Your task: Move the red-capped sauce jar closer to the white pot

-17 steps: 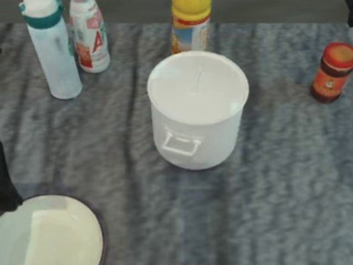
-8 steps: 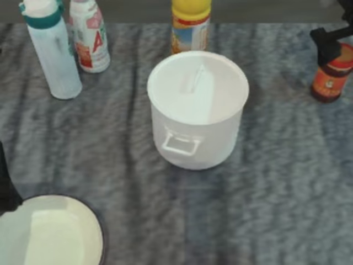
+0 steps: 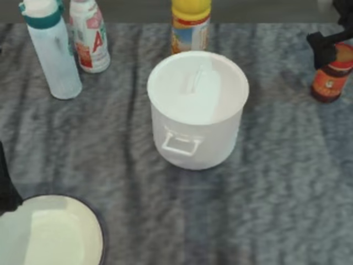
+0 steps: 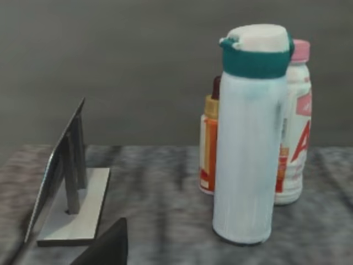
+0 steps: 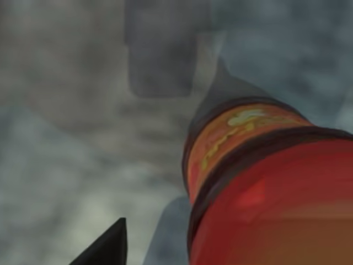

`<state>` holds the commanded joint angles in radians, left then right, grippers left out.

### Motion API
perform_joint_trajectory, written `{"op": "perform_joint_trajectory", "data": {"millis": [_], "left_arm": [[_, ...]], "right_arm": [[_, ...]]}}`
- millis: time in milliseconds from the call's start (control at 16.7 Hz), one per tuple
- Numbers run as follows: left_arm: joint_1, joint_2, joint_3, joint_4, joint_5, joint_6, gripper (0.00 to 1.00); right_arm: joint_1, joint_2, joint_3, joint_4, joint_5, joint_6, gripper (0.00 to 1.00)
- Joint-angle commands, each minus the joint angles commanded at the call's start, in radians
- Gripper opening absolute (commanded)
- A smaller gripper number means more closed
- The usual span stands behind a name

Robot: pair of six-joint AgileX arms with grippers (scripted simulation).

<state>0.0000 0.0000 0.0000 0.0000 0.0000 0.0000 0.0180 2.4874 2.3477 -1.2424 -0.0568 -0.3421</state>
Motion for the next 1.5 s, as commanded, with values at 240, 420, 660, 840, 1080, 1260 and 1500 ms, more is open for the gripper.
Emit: {"op": "perform_joint_trajectory", "data": {"millis": [240, 420, 660, 840, 1080, 1260, 1500], "left_arm": [[0.000, 0.000, 0.000, 0.000, 0.000, 0.000, 1.00], [0.000, 0.000, 0.000, 0.000, 0.000, 0.000, 1.00], [0.000, 0.000, 0.000, 0.000, 0.000, 0.000, 1.00], [0.000, 0.000, 0.000, 0.000, 0.000, 0.000, 1.00], [0.000, 0.000, 0.000, 0.000, 0.000, 0.000, 1.00], [0.000, 0.000, 0.000, 0.000, 0.000, 0.000, 1.00], [0.000, 0.000, 0.000, 0.000, 0.000, 0.000, 1.00]], "right_arm": [[0.005, 0.023, -0.070, 0.093, 0.001, 0.006, 1.00], [0.006, 0.025, -0.076, 0.101, 0.001, 0.006, 1.00], [0.006, 0.025, -0.076, 0.101, 0.001, 0.006, 0.77], [0.006, 0.025, -0.076, 0.101, 0.001, 0.006, 0.55], [0.006, 0.025, -0.076, 0.101, 0.001, 0.006, 0.25], [0.006, 0.025, -0.076, 0.101, 0.001, 0.006, 0.02], [0.006, 0.025, -0.076, 0.101, 0.001, 0.006, 0.00]]}}
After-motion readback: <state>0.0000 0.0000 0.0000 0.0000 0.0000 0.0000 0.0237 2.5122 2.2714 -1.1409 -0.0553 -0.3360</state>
